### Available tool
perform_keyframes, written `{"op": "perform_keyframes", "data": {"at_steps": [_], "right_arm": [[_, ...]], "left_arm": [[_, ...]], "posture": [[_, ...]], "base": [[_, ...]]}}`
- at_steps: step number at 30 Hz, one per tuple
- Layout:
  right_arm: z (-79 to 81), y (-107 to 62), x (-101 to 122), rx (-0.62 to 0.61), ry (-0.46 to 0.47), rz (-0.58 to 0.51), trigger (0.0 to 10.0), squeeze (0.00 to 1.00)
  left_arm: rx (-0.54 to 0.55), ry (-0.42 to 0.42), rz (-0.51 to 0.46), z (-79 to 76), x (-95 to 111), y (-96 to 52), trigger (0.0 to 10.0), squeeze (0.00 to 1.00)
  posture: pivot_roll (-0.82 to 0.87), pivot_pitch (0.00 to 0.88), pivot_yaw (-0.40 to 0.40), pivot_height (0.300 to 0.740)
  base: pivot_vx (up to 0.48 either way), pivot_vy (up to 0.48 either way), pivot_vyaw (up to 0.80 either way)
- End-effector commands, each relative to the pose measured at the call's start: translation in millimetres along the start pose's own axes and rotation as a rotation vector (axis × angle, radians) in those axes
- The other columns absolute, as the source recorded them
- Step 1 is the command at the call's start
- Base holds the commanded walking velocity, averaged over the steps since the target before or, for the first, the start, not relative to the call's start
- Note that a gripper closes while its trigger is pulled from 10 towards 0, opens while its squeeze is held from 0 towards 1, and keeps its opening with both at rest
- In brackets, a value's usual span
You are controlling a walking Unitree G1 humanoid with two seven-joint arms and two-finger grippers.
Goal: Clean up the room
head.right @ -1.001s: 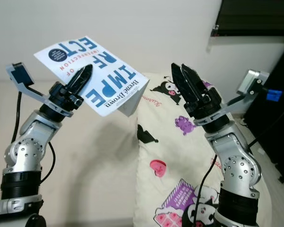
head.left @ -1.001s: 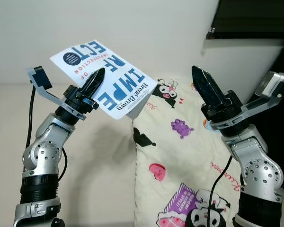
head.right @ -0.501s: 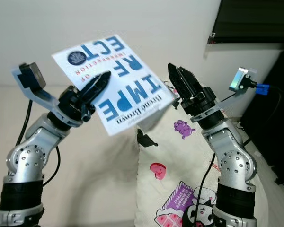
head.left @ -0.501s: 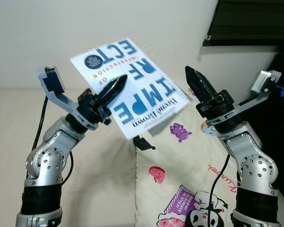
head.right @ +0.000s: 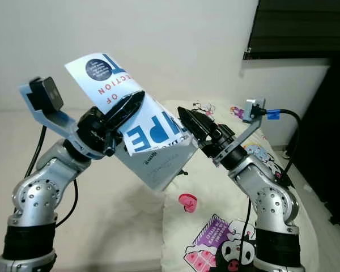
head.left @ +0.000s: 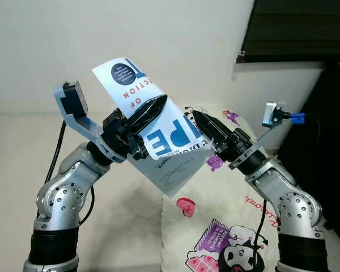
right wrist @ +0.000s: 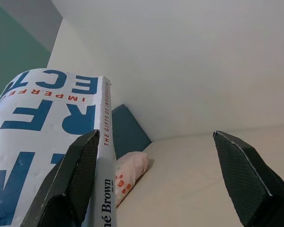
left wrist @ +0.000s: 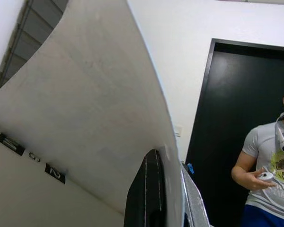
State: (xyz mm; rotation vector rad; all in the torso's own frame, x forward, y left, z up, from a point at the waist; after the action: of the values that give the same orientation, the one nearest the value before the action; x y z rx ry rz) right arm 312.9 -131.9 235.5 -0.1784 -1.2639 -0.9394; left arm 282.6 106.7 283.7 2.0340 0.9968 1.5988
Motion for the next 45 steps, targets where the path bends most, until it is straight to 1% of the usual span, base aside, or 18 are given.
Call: {"op": "perform_keyframes", "data": {"at_steps": [1, 3, 7, 12, 15, 19, 21, 23, 25, 26, 28, 29, 30, 31, 32, 33, 42, 45], "right_arm": [[5.9, 2.1, -8.5, 0.025, 0.01, 0.043, 10.0, 0.0], [14.5, -3.3, -23.2, 0.075, 0.043, 0.126, 10.0, 0.0], [17.2, -6.2, -26.9, 0.09, 0.055, 0.147, 10.0, 0.0], [16.6, -6.0, -22.6, 0.088, 0.062, 0.111, 10.0, 0.0], [21.7, -7.6, -7.3, 0.124, 0.126, -0.007, 10.0, 0.0], [27.3, -13.8, -1.6, 0.166, 0.158, -0.057, 10.0, 0.0], [30.7, -18.3, 0.0, 0.195, 0.167, -0.074, 10.0, 0.0], [36.8, -31.9, 0.1, 0.243, 0.168, -0.085, 10.0, 0.0], [36.8, -31.9, 0.1, 0.243, 0.168, -0.085, 10.0, 0.0], [38.2, -42.7, 0.2, 0.259, 0.171, -0.09, 10.0, 0.0], [38.2, -42.7, 0.2, 0.259, 0.171, -0.09, 10.0, 0.0], [38.1, -51.8, 0.2, 0.261, 0.174, -0.091, 10.0, 0.0], [36.5, -62.7, -0.1, 0.243, 0.173, -0.089, 10.0, 0.0], [36.5, -62.7, -0.1, 0.243, 0.173, -0.089, 10.0, 0.0], [34.9, -76.4, -2.2, 0.206, 0.159, -0.068, 10.0, 0.0], [34.7, -80.0, -3.5, 0.194, 0.147, -0.055, 10.0, 0.0], [32.1, -87.3, -13.4, 0.142, 0.085, 0.023, 10.0, 0.0], [27.2, -83.7, -20.8, 0.109, 0.007, 0.091, 10.0, 0.0]], "left_arm": [[-0.051, -0.002, 0.002, -9.3, -1.5, 5.8, 10.0, 0.0], [-0.049, 0.007, 0.041, -7.7, -7.2, 4.5, 10.0, 0.0], [-0.04, 0.006, 0.068, -5.7, -13.7, 3.0, 10.0, 0.0], [-0.027, 0.007, 0.076, -3.6, -16.8, 1.7, 10.0, 0.0], [0.023, 0.033, 0.071, 2.9, -17.0, -0.1, 10.0, 0.0], [0.059, 0.059, 0.055, 8.0, -13.3, -0.2, 10.0, 0.0], [0.076, 0.071, 0.043, 10.6, -11.0, 0.1, 10.0, 0.0], [0.112, 0.099, 0.02, 15.4, -6.5, 0.6, 10.0, 0.0], [0.112, 0.099, 0.02, 15.4, -6.5, 0.6, 10.0, 0.0], [0.139, 0.117, -0.001, 19.0, -2.3, 1.1, 10.0, 0.0], [0.139, 0.117, -0.001, 19.0, -2.3, 1.1, 10.0, 0.0], [0.163, 0.135, -0.018, 22.4, 1.3, 1.5, 10.0, 0.0], [0.209, 0.162, -0.049, 28.8, 7.4, 1.4, 10.0, 0.0], [0.209, 0.162, -0.049, 28.8, 7.4, 1.4, 10.0, 0.0], [0.281, 0.206, -0.093, 38.6, 16.4, 0.8, 10.0, 0.0], [0.302, 0.214, -0.109, 41.3, 19.3, 0.5, 10.0, 0.0], [0.289, 0.203, -0.129, 40.7, 23.5, 3.9, 10.0, 0.0], [0.261, 0.191, -0.122, 37.3, 20.4, 7.0, 10.0, 0.0]], "posture": [[0.04, 0.02, -0.049, 0.735], [0.03, 0.024, -0.044, 0.735], [0.03, 0.025, -0.045, 0.735], [0.03, 0.025, -0.045, 0.735], [0.03, 0.03, -0.047, 0.735], [0.03, 0.03, -0.047, 0.735], [0.03, 0.03, -0.047, 0.735], [0.03, 0.033, -0.045, 0.735], [0.03, 0.033, -0.045, 0.735], [0.03, 0.033, -0.045, 0.735], [0.03, 0.033, -0.045, 0.735], [0.02, 0.034, -0.045, 0.735], [0.02, 0.034, -0.043, 0.735], [0.02, 0.034, -0.043, 0.735], [0.01, 0.035, -0.038, 0.735], [0.01, 0.035, -0.038, 0.735], [0.01, 0.035, -0.028, 0.735], [0.01, 0.035, -0.028, 0.735]], "base": [[0.0, 0.0, 0.0], [0.0, 0.0, 0.0], [0.0, 0.0, 0.0], [0.0, 0.0, 0.0], [0.0, 0.0, 0.0], [0.0, 0.0, 0.0], [0.0, 0.0, 0.0], [0.0, 0.0, 0.0], [0.0, 0.0, 0.0], [0.0, 0.0, 0.0], [0.0, 0.0, 0.0], [0.0, 0.0, 0.0], [0.0, 0.0, 0.0], [0.0, 0.0, 0.0], [0.0, 0.0, 0.0], [0.0, 0.0, 0.0], [0.0, 0.0, 0.0], [0.0, 0.0, 0.0]]}}
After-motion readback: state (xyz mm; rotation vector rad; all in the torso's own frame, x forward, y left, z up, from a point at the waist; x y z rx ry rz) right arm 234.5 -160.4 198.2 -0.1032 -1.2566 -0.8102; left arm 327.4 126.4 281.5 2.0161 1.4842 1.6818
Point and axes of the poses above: a point about 5 cm out from each wrist's last joint towards the gripper, its own y axis pointing out of the wrist towards the gripper, its own x axis along the axis of the wrist's last joint, z = x × y, the point moved 2 cm from there along y, pointing out of the wrist towards the gripper, and after that the axes turned 12 degrees about -y, right-handed, at the moved point
